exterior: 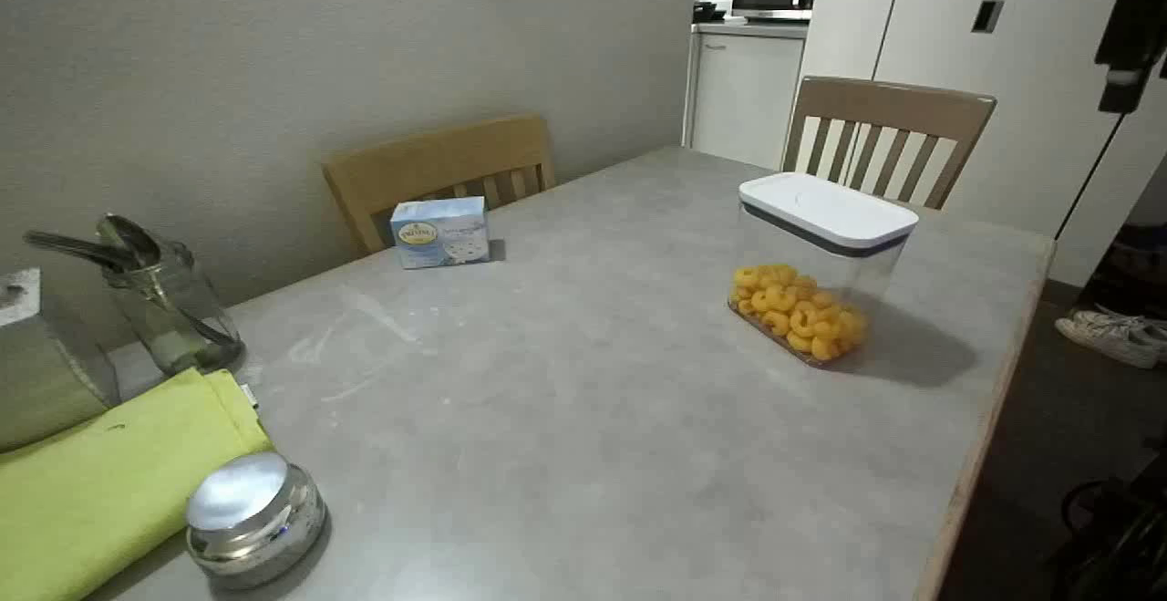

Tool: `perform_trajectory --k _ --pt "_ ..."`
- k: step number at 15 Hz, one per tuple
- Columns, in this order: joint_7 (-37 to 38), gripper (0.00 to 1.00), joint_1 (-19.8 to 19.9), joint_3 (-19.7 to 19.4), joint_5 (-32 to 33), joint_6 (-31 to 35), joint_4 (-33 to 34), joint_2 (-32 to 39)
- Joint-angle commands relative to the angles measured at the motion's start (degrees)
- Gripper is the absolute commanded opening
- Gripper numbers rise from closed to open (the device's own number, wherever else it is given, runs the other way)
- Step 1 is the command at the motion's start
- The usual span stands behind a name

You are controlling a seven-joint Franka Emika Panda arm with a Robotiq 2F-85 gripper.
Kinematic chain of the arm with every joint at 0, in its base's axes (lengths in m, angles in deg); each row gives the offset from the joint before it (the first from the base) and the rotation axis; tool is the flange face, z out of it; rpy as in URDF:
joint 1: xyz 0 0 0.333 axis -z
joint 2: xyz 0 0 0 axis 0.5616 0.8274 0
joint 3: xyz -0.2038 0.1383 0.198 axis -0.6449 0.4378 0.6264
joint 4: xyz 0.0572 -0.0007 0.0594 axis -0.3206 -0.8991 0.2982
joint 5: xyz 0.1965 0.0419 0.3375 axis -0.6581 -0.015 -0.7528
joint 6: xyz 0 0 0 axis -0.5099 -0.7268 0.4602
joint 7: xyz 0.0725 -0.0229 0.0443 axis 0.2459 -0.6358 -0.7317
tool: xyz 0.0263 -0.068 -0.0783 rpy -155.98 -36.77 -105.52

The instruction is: Press the button atop the lid and then remove the lid and put it on the table

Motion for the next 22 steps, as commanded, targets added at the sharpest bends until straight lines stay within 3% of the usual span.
perform_trajectory --k 1,7,17,20,21,22 --pt "0.03 1.0 -0.2 -0.17 0.04 -0.23 0.12 -0.04" --pt "2.76 1.0 -0.46 -0.01 -1.59 0.88 1.03 1.61" --pt "10.82 1.0 -3.45 1.86 -5.43 21.35 6.87 16.0" --pt "14.27 1.0 -5.07 3.14 -6.6 23.22 9.71 19.78" --pt "12.35 1.0 -4.58 2.25 -5.67 22.43 6.98 16.51" --pt "13.43 1.0 -5.14 2.56 -5.82 22.49 7.99 17.76"
